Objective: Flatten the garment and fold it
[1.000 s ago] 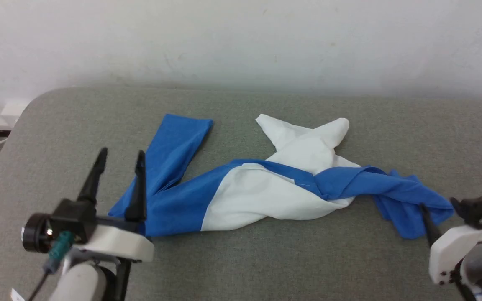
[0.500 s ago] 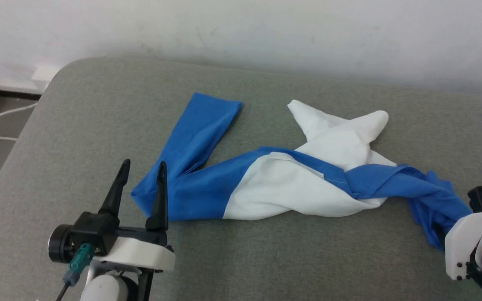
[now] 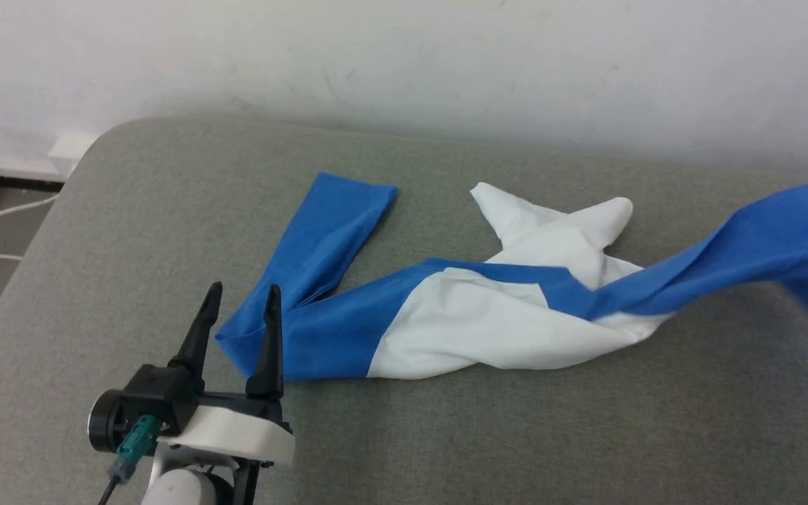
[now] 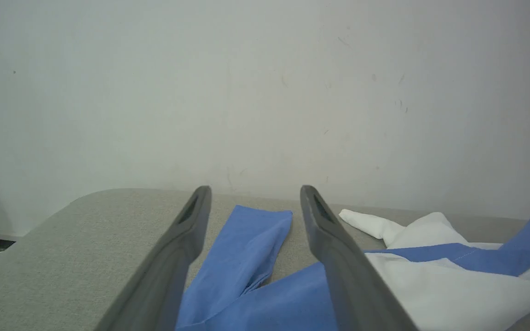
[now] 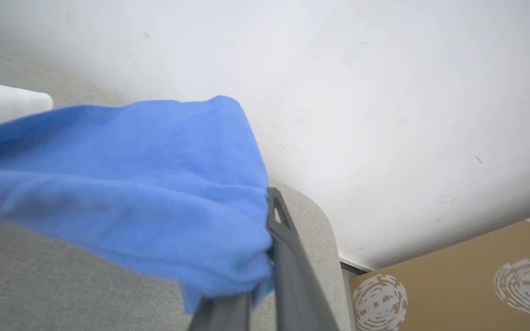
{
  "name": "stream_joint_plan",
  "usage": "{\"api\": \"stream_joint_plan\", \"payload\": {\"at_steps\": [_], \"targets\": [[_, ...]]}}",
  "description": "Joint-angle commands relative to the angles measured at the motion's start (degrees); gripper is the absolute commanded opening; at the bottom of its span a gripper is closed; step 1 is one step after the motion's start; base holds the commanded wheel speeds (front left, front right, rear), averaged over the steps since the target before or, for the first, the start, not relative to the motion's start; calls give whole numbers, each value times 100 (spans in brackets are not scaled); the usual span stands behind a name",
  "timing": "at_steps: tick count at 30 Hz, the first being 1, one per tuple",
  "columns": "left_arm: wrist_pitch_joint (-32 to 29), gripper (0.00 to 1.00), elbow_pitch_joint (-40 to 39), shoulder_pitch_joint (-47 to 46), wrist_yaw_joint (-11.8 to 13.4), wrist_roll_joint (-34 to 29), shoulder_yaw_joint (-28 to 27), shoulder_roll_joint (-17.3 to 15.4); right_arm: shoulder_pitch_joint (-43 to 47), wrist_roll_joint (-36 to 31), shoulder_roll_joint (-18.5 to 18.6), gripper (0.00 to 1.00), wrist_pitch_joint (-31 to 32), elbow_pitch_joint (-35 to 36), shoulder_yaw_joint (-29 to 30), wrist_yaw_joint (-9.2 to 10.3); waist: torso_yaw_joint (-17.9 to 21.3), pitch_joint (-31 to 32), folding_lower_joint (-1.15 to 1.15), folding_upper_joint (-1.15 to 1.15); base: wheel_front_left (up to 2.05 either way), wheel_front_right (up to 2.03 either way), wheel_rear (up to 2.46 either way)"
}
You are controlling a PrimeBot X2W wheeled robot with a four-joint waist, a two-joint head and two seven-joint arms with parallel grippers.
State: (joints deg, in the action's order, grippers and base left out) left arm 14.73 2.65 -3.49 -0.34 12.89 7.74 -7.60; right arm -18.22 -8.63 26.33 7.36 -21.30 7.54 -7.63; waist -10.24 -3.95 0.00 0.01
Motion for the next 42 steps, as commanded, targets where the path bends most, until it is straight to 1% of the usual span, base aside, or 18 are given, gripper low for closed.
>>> {"api": "stream_joint_plan", "payload": {"at_steps": [1, 3, 7, 11, 12, 13, 16, 19, 22, 24, 26, 28, 31, 34, 38, 42], "targets": [[27, 100, 7, 95, -43, -50, -36, 37, 13, -115, -47, 0, -39, 20, 90, 14, 124, 119, 0, -1, 0, 0, 0], [27, 100, 3, 128, -86, -68, -91, 84, 164, -352, -190, 0, -23, 69, 337, 14, 178, 138, 0, -1, 0, 0, 0], [27, 100, 23, 188, -169, -124, -165, 153, 698, -632, -612, 0, 74, 51, 849, 14, 264, 132, 0, -1, 0, 0, 0], [27, 100, 73, 222, -232, -162, -235, 197, 1219, -735, -1006, 0, 60, -223, 1057, 14, 348, 111, 0, -1, 0, 0, 0], [27, 100, 96, 226, -251, -167, -247, 204, 1327, -751, -1088, 44, 41, -319, 1021, 14, 372, 107, 0, -1, 0, 0, 0], [27, 100, 127, 224, -273, -173, -249, 209, 1410, -696, -1162, 100, 13, -446, 932, 14, 392, 103, 0, -1, 0, 0, 0], [27, 100, 219, 188, -321, -196, -254, 223, 1490, -423, -1274, 100, -52, -768, 703, 14, 456, 105, 0, -1, 0, 0, 0], [27, 100, 344, 156, -362, -206, -252, 228, 1420, -34, -1307, 100, -290, -810, 459, 14, 544, 141, 0, -1, 0, 0, 0], [27, 100, 473, 128, -411, -187, -248, 192, 1380, 450, -1366, 100, -467, -513, 129, 14, 673, 210, 0, -1, 0, 0, 0], [12, 100, 566, 91, -459, -112, -232, 169, 1430, 810, -1384, 100, -472, -163, -101, 14, 766, 248, 0, -1, 0, 0, 0], [-155, 100, 656, 12, -521, -44, -165, 101, 1539, 1202, -1398, 100, -429, 308, -295, 14, 860, 264, 0, -1, 0, 0, 0], [-452, 100, 730, -127, -583, 1, -53, -20, 1685, 1524, -1400, 100, -353, 861, -418, 14, 966, 239, 0, -1, 0, 0, 0], [-1071, 100, 825, -446, -660, 122, 180, -255, 1875, 1870, -1415, 100, -266, 1643, -533, 14, 1149, 114, 0, -1, 0, 0, 0], [-1800, 100, 893, -933, -701, 458, 421, -501, 1923, 2200, -1613, 100, -296, 2249, -433, 14, 1326, -57, 0, -1, 0, 0, 0], [-2993, 100, 1029, -1779, -712, 1195, 1130, -1020, 1813, 2141, -1830, 100, -498, 2627, -236, 14, 1559, -354, 0, -1, 0, 0, 0], [-4046, 100, 1197, -2664, -713, 2186, 1891, -1631, 1657, 2044, -2028, 100, -682, 2667, -179, 14, 1816, -659, 0, -1, 0, 0, 0]]}}
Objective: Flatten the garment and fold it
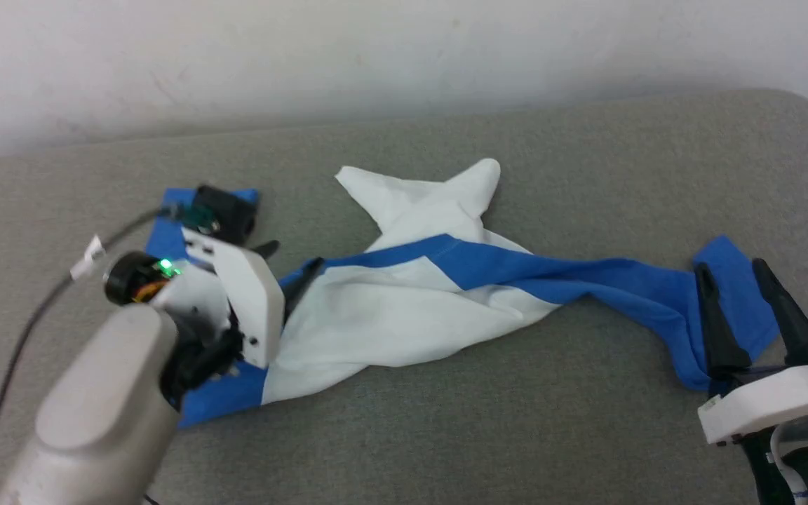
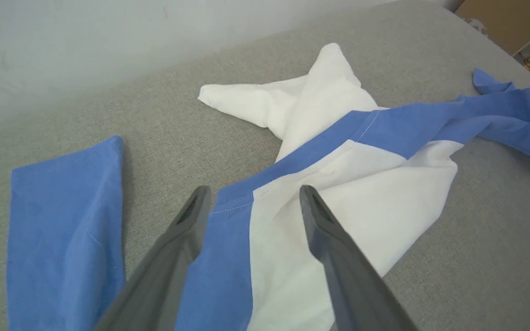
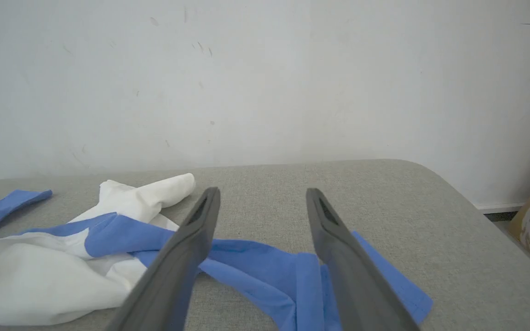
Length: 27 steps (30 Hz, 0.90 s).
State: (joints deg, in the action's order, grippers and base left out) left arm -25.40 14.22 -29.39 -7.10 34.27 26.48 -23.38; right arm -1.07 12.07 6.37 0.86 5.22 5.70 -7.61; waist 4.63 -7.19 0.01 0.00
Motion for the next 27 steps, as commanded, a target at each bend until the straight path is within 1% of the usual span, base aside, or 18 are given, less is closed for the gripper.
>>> {"api": "stream_joint_plan", "payload": {"at_steps": [1, 3, 5, 8, 11, 14, 16, 20, 21, 22, 23, 25, 27], "targets": [[-298, 100, 132, -260, -37, 255, 146, -182, -87, -34, -68, 100, -64, -4, -9, 12, 399, -406, -1, 0, 0, 0, 0], [-766, 100, 362, -598, -37, 586, 328, -358, -121, -56, -127, 100, -129, -58, -15, 12, 504, -521, -1, 0, 0, 0, 0], [-1163, 100, 589, -868, -37, 769, 498, -500, -147, -83, -170, 100, -184, -118, -45, 12, 611, -634, -1, 0, 0, 0, 0], [-1559, 100, 926, -1137, -38, 936, 678, -623, -196, -69, -222, 100, -267, -215, -104, 12, 748, -772, -1, 0, 0, 0, 0], [-1755, 100, 1191, -1297, -38, 1039, 811, -693, -250, -57, -254, 100, -338, -319, -141, 12, 852, -889, -1, 0, 0, 0, 0], [-1814, 100, 1396, -1394, -38, 1100, 947, -747, -299, -47, -277, 100, -395, -412, -134, 12, 912, -970, -1, 0, 0, 0, 0], [-1828, 100, 1492, -1424, -38, 1139, 1045, -761, -322, -51, -287, 100, -422, -466, -124, 12, 932, -1007, -1, 0, 0, 0, 0], [-2054, 100, 1619, -1403, -38, 1298, 1322, -800, -355, -62, -300, 100, -469, -553, -81, 12, 928, -1049, -1, 0, 0, 0, 0], [-2147, 67, 1608, -1378, -38, 1394, 1402, -802, -362, -67, -303, 100, -478, -571, -68, 12, 919, -1053, -1, 0, 0, 0, 0], [-2193, 17, 1566, -1358, -38, 1510, 1460, -805, -370, -72, -306, 100, -487, -589, -54, 12, 906, -1053, -1, 0, 0, 0, 0], [-2171, 0, 1519, -1350, -38, 1619, 1487, -807, -376, -80, -308, 100, -494, -607, -39, 12, 886, -1050, -1, 0, 0, 0, 0], [-1936, 0, 1423, -1379, -38, 1733, 1507, -813, -384, -100, -313, 100, -502, -644, -12, 12, 832, -1025, -1, 0, 0, 0, 0], [-1542, 0, 1338, -1449, -38, 1762, 1517, -807, -386, -109, -316, 100, -504, -682, -4, 12, 765, -958, -1, 0, 0, 0, 0]]}}
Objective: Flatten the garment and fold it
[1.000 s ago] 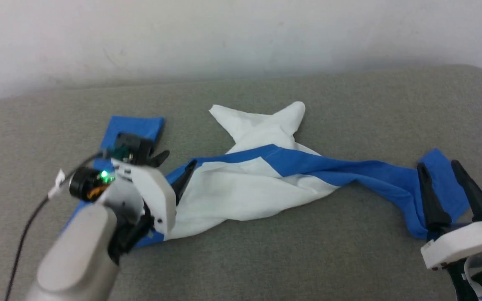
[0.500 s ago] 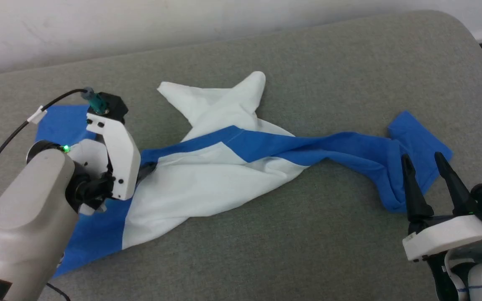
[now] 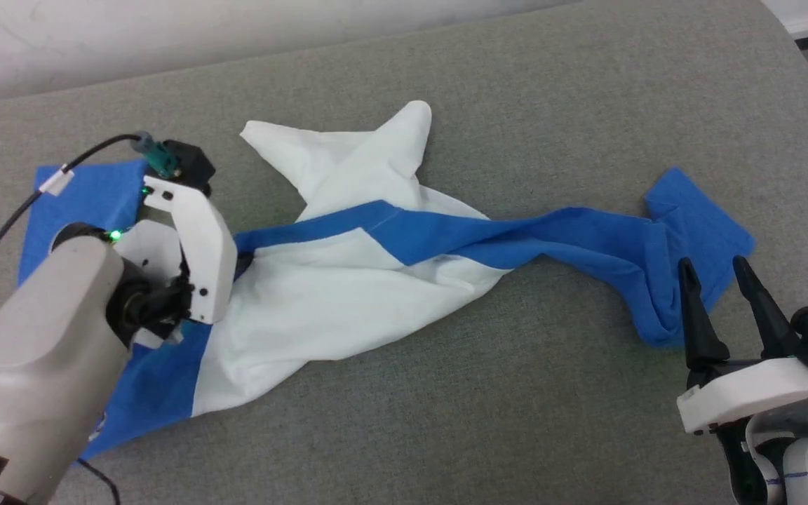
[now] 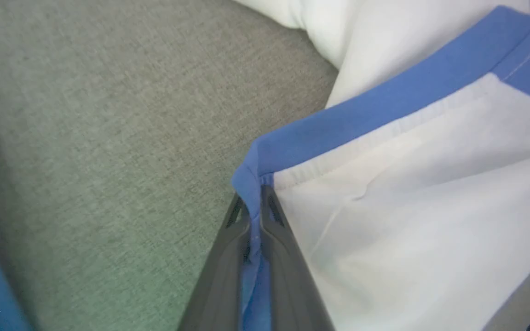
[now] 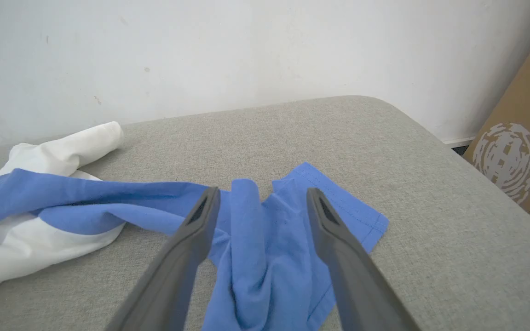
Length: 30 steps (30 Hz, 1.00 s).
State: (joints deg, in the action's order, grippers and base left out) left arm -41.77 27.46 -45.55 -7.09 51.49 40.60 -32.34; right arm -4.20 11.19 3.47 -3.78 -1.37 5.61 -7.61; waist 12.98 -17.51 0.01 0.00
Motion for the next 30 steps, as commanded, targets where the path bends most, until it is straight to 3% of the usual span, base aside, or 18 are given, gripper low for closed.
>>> {"api": "stream_joint_plan", "payload": {"at_steps": [1, 10, 15, 23, 26, 30], "targets": [[336, 0, -17, 127, -39, 36, 97, 86, -75, -25, -27, 100, -37, -44, 4, 12, -103, 126, -1, 0, 0, 0, 0], [2386, 0, -753, 99, -39, -233, 631, -109, 108, -32, 67, 100, 55, -211, 269, 12, -656, 972, -1, 0, 0, 0, 0], [2923, 0, -1517, 323, -39, -323, 1143, -304, 267, -55, 72, 100, 138, -291, 511, 12, -1034, 1380, -1, 0, 0, 0, 0], [2741, 0, -3011, 1364, -39, -221, 2583, -634, 420, -205, -7, 100, 223, -544, 1023, 12, -1656, 1830, -1, 0, 0, 0, 0], [2542, 0, -3107, 1778, -39, -223, 3058, -670, 389, -265, -34, 100, 261, -670, 1081, 12, -1736, 1901, -1, 0, 0, 0, 0], [2438, 0, -2886, 2259, -39, -356, 3242, -546, 362, -299, -51, 100, 310, -779, 1060, 12, -1746, 1933, -1, 0, 0, 0, 0]]}}
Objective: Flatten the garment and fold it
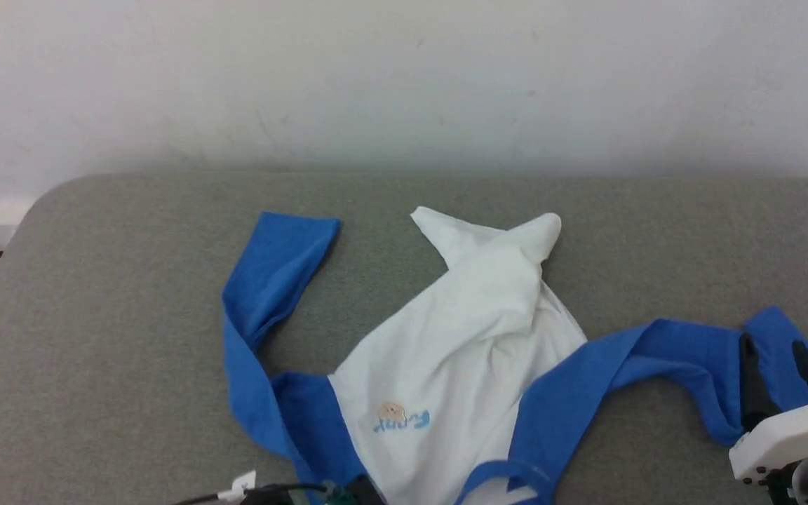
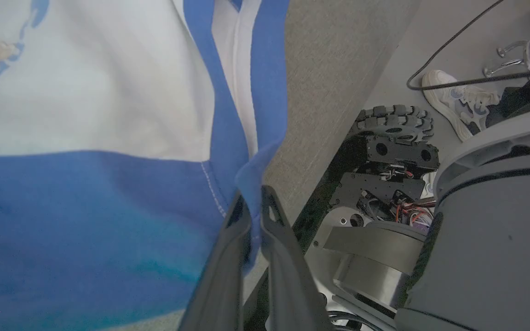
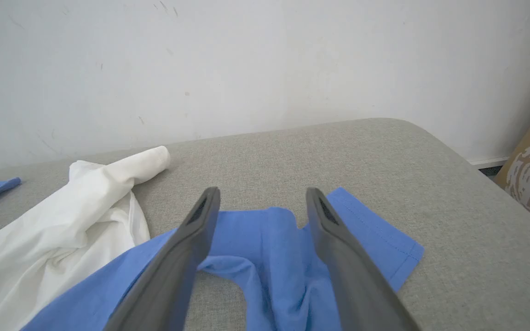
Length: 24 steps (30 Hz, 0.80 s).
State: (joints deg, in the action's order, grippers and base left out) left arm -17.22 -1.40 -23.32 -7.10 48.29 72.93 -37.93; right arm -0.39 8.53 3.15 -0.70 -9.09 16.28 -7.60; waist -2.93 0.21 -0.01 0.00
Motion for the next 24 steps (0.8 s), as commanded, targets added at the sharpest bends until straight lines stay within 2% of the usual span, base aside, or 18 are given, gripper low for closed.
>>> {"api": "stream_joint_plan", "payload": {"at_steps": [1, 2, 3, 4, 9, 14, 19, 21, 24], "targets": [[-24, 0, 111, 128, -38, -79, 21, 53, -16, -36, -21, 100, 21, -34, -8, 11, -153, 169, 1, 0, 0, 0, 0], [-18, 1, 219, 191, -38, -153, 28, 91, -11, -32, -22, 100, 43, -57, -25, 11, -149, 176, 1, 0, 0, 0, 0], [45, 77, 330, 230, -38, -242, 32, 129, -3, -8, -23, 100, 65, -79, -53, 11, -148, 182, 1, 0, 0, 0, 0], [143, 100, 443, 263, -38, -297, 34, 173, 7, 12, -24, 100, 79, -91, -81, 11, -152, 184, 1, 0, 0, 0, 0], [845, 100, 801, 149, -12, -239, -269, 389, 53, 29, -25, 100, 172, -36, -197, 11, -298, 183, 1, 0, 0, 0, 0], [1658, 100, 686, -73, 291, -10, -1023, 484, 0, 23, -20, 100, 324, 122, -346, 11, -491, 210, 1, 0, 0, 0, 0], [2642, 100, 815, -265, 973, -98, -1869, 382, -173, 150, 157, 100, 758, 246, -749, 11, -689, 141, 1, 0, 0, 0, 0], [3027, 100, 958, -261, 1327, -216, -2229, 369, -270, 217, 324, 100, 1072, 240, -985, 11, -781, 65, 1, 0, 0, 0, 0], [3210, 100, 1011, -66, 1891, -433, -2982, 476, -493, 352, 597, 100, 1617, 190, -1338, 11, -908, -87, 1, 0, 0, 0, 0]]}}
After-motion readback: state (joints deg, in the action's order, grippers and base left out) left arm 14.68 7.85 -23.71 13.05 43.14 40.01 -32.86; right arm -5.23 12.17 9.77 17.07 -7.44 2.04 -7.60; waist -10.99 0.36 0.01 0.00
